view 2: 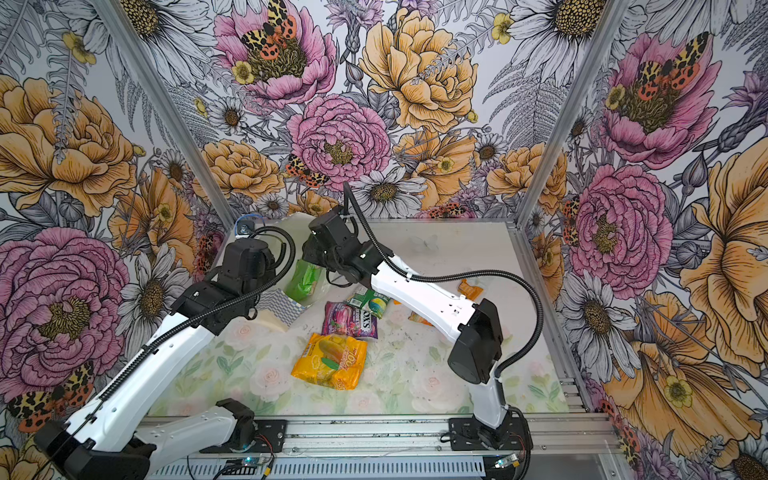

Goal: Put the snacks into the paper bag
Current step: 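Open the right gripper and withdraw it toward the remaining snacks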

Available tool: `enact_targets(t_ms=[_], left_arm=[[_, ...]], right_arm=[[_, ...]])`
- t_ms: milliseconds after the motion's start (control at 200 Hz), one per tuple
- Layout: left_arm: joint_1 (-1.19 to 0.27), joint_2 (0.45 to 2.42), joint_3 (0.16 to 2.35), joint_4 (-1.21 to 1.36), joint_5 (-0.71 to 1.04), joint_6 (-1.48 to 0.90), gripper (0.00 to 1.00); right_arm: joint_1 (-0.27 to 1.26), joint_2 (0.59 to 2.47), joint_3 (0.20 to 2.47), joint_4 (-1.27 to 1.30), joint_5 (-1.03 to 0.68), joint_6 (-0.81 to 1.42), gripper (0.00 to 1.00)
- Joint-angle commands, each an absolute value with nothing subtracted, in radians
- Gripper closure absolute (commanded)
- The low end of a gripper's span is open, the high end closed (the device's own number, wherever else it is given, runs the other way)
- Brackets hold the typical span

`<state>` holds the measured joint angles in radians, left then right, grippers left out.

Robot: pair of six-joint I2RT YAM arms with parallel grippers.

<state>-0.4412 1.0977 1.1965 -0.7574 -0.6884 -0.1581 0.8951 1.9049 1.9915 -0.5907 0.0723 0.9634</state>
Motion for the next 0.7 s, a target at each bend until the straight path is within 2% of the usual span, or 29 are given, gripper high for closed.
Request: enact_targets(t_ms=[0,170,305,370,555,696], left_arm=[[-0.405,1.092,1.189,-0.732,-0.651,-0.179,1.0],[-0.373,1.084,1.184,-0.731,-0.639,-0.18,1.0],[-0.356,1.08,1.18,-0.731,-0.63,-0.178,1.0],[-0.353,1.077,1.179,-0.732,-0.633,-0.177,1.0],[-0.347,1.071,1.177,-0.732,-0.624,-0.177,1.0],[-0.349,1.057,1.173,-0.73,-0.623,-0.178,1.0]], right_arm=[[0.89,1.735,1.948,-0.581,0.053,0.776,0.54],[0.872,1.482,1.676,-0.582,0.198,0.694,0.46],[0.854,1.308,1.434,-0.581,0.26,0.733,0.4],[0.851,1.235,1.324,-0.583,0.28,0.777,0.28],[0.855,1.09,1.023,-0.581,0.276,0.961,0.04],[0.898,1.076,0.885,-0.543,0.232,1.073,0.01]])
